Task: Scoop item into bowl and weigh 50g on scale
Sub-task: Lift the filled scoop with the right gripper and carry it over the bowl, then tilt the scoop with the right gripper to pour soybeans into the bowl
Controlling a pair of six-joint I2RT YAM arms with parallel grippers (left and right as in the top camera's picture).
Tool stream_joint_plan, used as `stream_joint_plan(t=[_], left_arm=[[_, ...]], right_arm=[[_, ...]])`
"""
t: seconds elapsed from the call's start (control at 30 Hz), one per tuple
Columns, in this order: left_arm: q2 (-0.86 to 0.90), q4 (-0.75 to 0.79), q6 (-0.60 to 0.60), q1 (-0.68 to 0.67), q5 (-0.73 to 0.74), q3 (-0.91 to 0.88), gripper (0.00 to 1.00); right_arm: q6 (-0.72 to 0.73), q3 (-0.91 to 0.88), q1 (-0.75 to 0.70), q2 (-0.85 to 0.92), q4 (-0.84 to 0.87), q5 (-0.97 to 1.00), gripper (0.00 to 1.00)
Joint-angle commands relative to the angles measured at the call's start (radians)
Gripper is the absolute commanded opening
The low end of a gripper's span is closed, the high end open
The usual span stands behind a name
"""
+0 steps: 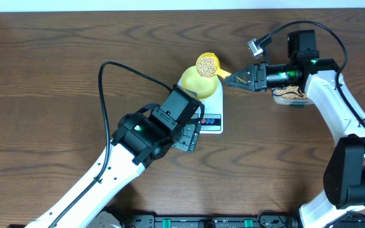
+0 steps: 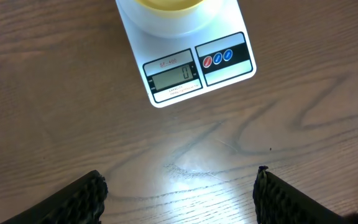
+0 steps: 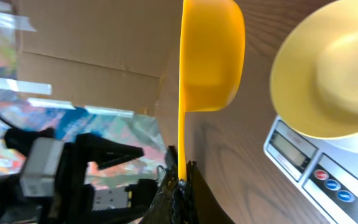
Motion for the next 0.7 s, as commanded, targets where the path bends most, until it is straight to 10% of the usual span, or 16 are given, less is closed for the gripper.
stream_joint_plan(t=[0.0,0.67], left_arm=[[0.003,-0.002,0.008,0.002,0.001,0.019,0.78],[0.003,-0.002,0.008,0.002,0.001,0.019,0.78]], right_arm=[[-0.005,0.020,0.008,-0.005,0.003,0.062,0.01],[-0.067,0.020,0.127,-0.005,0.040,0.362,0.01]])
